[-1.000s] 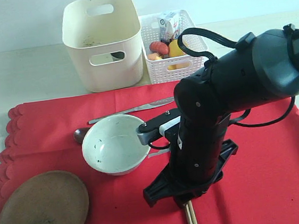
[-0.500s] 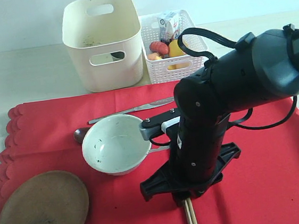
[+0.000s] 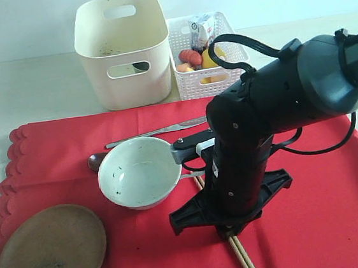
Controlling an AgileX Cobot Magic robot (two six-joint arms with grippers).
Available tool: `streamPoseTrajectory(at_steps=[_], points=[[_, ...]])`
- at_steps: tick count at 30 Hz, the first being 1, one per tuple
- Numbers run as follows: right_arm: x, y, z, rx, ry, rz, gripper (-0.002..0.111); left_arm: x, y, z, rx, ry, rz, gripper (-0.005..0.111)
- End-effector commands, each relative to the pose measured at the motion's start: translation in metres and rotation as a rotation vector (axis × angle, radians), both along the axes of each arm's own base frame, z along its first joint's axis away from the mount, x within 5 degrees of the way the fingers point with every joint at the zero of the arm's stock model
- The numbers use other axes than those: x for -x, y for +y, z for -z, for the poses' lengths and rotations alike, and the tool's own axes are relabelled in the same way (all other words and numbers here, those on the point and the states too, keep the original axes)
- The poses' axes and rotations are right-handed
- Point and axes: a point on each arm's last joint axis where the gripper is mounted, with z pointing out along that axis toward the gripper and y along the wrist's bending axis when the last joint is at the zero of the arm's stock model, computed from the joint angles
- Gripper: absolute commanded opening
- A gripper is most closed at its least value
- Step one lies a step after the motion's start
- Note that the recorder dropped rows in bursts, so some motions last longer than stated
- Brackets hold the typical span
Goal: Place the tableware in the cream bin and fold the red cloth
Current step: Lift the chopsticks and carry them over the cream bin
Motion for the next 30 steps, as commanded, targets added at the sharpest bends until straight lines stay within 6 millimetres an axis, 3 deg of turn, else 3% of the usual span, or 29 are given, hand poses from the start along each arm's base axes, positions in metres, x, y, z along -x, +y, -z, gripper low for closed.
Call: streamPoseTrajectory(at_steps=[1, 6, 19, 30], points=[[-0.001, -0.001, 0.013, 0.015, -0.006, -0.007, 0.000, 0.000, 0.000, 0.000, -0.001, -0.015, -0.001, 0.000], [-0.001, -0.003, -0.001, 0.008, -0.030, -0.026, 0.000, 0.000, 0.000, 0.000, -0.001, -0.015, -0.001, 0.000], [0.000, -0.015, -0.065, -0.043, -0.197, -0.105, 0.000, 0.000, 0.000, 0.000, -0.001, -0.015, -0.001, 0.000], [-0.031, -0.001, -0.149, -0.052, -0.436, -0.174, 0.000, 0.000, 0.000, 0.000, 0.001, -0.015, -0.002, 0.000]])
